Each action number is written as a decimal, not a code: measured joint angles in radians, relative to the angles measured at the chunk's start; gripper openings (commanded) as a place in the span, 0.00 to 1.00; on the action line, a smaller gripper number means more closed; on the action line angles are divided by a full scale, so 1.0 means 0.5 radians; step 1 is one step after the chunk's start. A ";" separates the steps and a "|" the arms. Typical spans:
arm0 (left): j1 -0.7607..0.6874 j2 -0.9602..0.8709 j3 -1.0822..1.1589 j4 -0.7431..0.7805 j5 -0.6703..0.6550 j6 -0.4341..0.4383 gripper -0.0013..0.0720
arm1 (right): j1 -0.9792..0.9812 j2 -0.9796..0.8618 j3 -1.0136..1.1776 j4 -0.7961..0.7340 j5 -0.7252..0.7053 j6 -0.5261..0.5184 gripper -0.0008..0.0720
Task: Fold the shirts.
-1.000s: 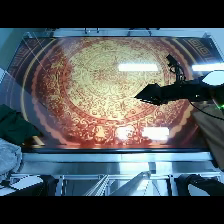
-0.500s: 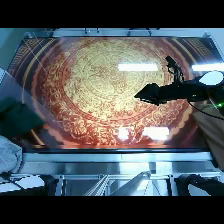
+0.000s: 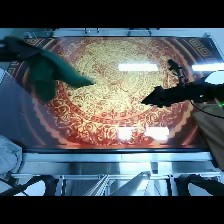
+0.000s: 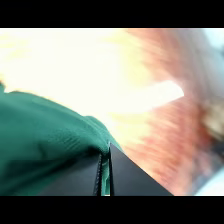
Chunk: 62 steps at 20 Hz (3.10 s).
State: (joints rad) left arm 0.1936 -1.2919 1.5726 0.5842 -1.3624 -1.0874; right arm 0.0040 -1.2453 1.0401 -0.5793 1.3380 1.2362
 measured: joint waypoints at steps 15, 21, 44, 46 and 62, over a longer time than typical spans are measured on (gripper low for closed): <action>-0.659 -0.579 -0.464 0.049 -0.118 -0.130 0.49 | -0.502 -0.034 -0.003 -0.775 0.131 0.073 0.90; -0.654 -0.885 -0.475 0.067 -0.167 -0.161 0.49 | -0.497 -0.309 -0.005 -1.018 0.014 0.168 0.90; -1.074 -1.415 0.399 0.659 -0.301 -0.257 0.48 | -0.555 -0.501 -0.055 -0.480 0.201 -0.332 0.04; -1.034 -1.415 0.383 0.665 -0.317 -0.259 1.00 | -0.703 -0.372 -0.140 -0.648 0.214 -0.185 0.06; -0.999 -1.718 0.774 0.483 -0.020 -0.272 0.11 | -0.959 -0.141 -1.062 -0.361 -0.285 -0.006 0.53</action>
State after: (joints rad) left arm -0.3061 -2.1509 1.9598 0.8257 -1.3724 -1.2236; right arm -0.4755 -1.3159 0.5091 -0.7597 1.1954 1.2331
